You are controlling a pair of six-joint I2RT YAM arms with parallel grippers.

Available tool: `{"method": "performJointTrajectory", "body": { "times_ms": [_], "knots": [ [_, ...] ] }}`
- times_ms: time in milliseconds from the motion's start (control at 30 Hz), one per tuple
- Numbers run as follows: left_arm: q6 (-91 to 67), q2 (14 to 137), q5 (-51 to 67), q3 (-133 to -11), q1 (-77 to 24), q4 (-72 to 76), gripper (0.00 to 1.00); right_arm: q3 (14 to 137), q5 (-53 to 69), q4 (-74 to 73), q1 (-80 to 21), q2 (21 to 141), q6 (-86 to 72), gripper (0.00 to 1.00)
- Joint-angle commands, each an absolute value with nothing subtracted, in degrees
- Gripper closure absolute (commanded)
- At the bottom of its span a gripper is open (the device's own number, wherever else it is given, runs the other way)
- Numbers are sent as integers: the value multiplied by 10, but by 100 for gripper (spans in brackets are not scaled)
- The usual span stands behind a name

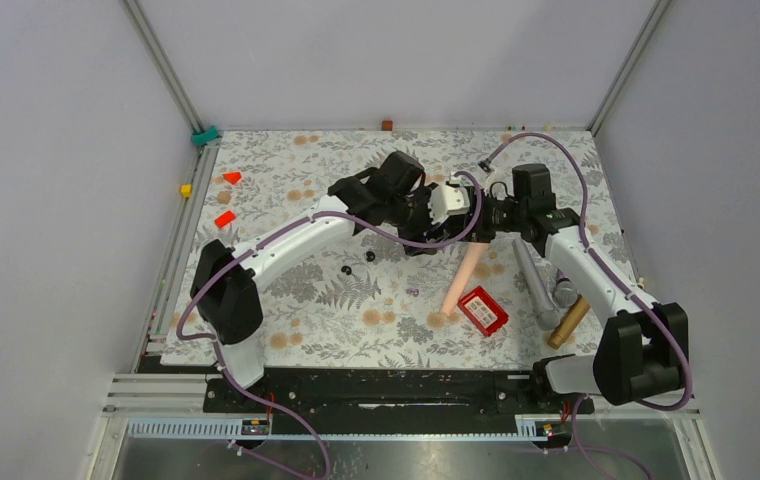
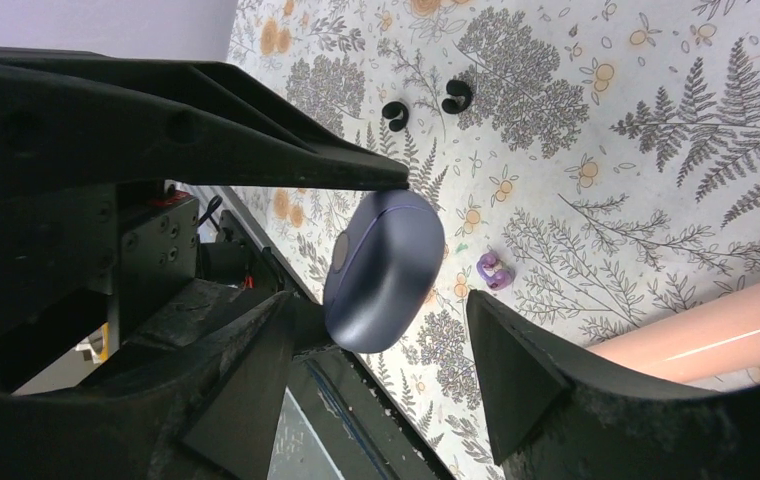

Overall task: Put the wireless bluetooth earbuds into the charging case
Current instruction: Pick up the charging case at the center of the board.

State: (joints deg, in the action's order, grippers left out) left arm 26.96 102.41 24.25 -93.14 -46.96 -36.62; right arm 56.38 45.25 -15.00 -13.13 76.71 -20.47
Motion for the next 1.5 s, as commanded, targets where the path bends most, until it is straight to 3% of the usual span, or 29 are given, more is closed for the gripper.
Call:
{"method": "performJointTrajectory", "body": {
  "times_ms": [0,300,700,1033,1167,1233,1300,1333,1367,1400,1467],
  "knots": [
    [263,991,267,-930,-470,-353,58,562,498,-111,-132,778,-229,33],
    [265,988,270,-924,-470,-352,58,558,553,-66,-131,798,-278,50],
    [269,989,263,-922,-470,-350,58,554,588,-59,-112,790,-283,45],
    [270,990,262,-919,-470,-348,57,546,612,-35,-105,795,-305,57],
    [268,990,261,-917,-469,-346,57,545,615,-32,-104,794,-309,71],
    [266,990,262,-918,-470,-347,51,546,612,-31,-104,793,-309,75],
    [262,990,265,-922,-470,-351,36,548,609,-38,-104,793,-302,76],
    [261,990,265,-925,-470,-354,28,550,606,-44,-104,792,-296,76],
    [259,988,266,-926,-470,-356,11,551,604,-50,-104,791,-290,77],
    [260,986,267,-927,-470,-358,3,552,600,-58,-104,790,-282,77],
    [264,976,271,-928,-468,-369,2,557,597,-70,-104,785,-264,78]
  ]
}}
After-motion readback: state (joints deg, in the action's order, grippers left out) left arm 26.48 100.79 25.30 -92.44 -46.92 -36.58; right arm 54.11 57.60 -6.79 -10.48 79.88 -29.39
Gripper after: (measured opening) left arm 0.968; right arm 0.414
